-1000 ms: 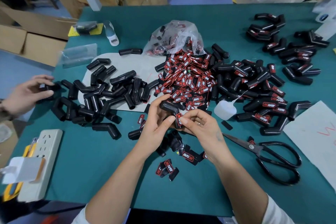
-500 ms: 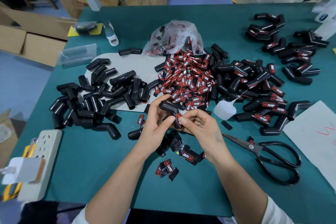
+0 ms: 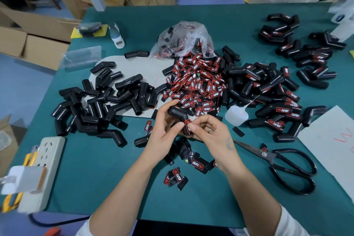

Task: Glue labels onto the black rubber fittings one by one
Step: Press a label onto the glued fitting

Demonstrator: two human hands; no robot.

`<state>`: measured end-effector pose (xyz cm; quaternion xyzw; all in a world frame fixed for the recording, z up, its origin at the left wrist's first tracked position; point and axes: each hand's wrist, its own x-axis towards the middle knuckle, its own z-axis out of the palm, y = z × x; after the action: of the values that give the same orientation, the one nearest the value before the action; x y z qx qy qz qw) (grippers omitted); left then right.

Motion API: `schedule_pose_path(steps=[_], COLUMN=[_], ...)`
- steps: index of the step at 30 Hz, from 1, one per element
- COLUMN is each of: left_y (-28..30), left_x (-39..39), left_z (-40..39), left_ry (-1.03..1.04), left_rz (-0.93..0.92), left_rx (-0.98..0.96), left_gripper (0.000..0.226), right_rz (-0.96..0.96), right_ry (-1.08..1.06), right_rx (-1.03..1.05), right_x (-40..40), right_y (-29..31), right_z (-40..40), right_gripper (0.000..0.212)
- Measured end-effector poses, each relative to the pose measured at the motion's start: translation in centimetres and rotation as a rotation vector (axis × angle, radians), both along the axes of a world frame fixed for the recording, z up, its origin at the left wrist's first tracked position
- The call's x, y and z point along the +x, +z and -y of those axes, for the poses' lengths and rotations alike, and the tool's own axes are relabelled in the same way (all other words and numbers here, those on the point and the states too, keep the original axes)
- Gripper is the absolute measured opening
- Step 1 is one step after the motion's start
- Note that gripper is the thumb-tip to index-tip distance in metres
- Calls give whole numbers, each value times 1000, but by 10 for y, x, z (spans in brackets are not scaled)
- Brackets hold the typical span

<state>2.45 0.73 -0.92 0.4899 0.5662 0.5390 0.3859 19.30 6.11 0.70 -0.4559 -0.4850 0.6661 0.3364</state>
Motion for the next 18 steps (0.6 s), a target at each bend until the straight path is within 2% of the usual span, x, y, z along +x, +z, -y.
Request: schedule_pose_path(steps=[18], left_y=[-3], left_x=[-1], left_z=[-1], left_ry=[3], left_rz=[-18], left_rx=[-13], left_gripper=[55], right_rz=[-23], right_ry=[9], right_rx=[-22], right_x=[0], right_y=[-2], right_z=[-1], right_gripper=[4])
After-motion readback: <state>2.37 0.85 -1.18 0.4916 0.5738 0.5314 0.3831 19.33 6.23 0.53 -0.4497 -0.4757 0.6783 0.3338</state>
